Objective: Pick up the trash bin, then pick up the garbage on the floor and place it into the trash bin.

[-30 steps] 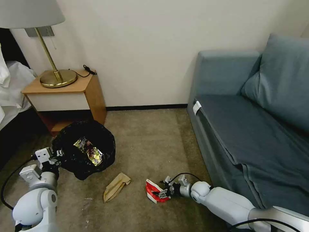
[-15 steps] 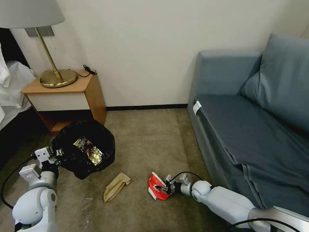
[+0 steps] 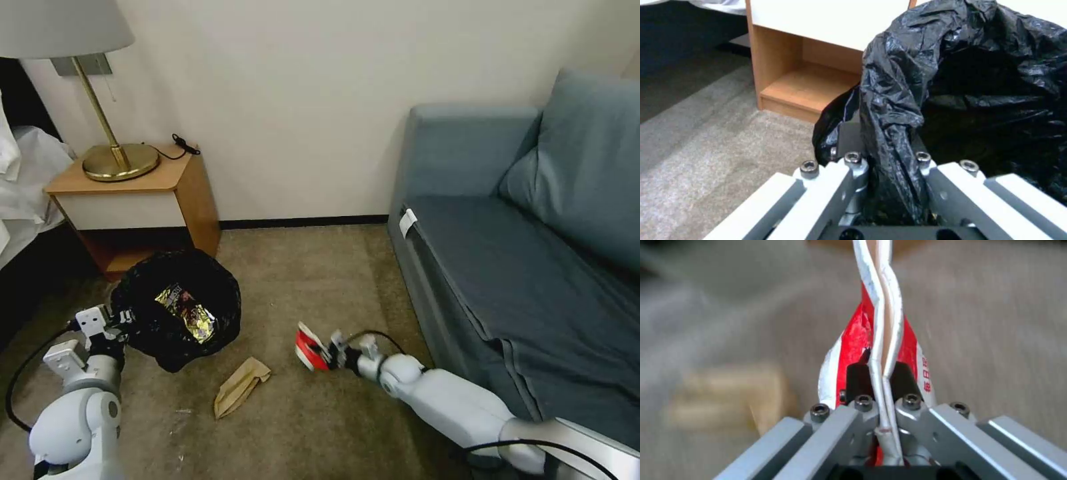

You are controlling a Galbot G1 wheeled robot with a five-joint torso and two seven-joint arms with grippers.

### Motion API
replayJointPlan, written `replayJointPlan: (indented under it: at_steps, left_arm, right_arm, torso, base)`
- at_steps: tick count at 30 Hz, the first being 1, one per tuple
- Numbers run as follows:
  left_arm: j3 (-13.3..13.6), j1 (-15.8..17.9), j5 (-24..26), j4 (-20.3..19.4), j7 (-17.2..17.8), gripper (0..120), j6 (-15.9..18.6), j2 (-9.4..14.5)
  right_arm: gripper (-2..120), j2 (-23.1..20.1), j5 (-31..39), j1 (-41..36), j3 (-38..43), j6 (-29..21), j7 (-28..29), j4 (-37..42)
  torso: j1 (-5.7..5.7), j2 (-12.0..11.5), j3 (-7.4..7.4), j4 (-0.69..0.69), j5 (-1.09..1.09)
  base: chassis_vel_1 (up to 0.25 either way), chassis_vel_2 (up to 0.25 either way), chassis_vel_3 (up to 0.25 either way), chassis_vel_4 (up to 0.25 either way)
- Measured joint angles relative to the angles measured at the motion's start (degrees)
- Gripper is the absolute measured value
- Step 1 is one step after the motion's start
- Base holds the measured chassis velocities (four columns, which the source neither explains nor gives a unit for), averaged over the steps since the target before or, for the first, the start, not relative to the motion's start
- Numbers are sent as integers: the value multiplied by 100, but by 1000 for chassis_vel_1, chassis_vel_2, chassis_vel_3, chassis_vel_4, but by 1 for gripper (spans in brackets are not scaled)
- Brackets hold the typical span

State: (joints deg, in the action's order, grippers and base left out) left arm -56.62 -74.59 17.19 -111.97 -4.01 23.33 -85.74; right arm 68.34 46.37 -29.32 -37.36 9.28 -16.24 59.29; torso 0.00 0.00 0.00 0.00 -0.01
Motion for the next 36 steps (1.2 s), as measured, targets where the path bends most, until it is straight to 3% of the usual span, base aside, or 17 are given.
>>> replayJointPlan:
  at_steps: [4,6,12,21,30,36]
  left_arm:
    - [29,22,-8,8,1,4,12,4]
    - [43,21,-14,19,9,4,11,-16]
    - [45,40,-2,-5,11,4,9,-32]
    - [31,29,46,-69,13,4,10,-24]
    - [36,15,53,-107,13,4,16,-40]
    - [52,-5,35,-94,14,4,5,-69]
  right_arm:
    - [0,259,102,254,42,49,311,476]
    - [0,507,234,670,-47,58,729,897]
    - [0,793,442,1553,-245,67,1148,1281]
    - [0,887,703,2030,-595,-29,1545,1846]
    - [0,1024,716,2196,-1186,-36,1715,1847]
    - [0,1283,685,2308,-1937,38,1863,1432]
  torso:
    - [0,0,0,0,0]
    - [0,0,0,1,0]
    - [0,0,0,1,-1]
    - [0,0,0,0,0]
    - [0,0,0,0,1]
    - [0,0,0,1,1]
  base:
    - [0,0,0,0]
    - [0,0,0,0]
    - [0,0,0,0]
    - [0,0,0,0]
    - [0,0,0,0]
    - [0,0,0,0]
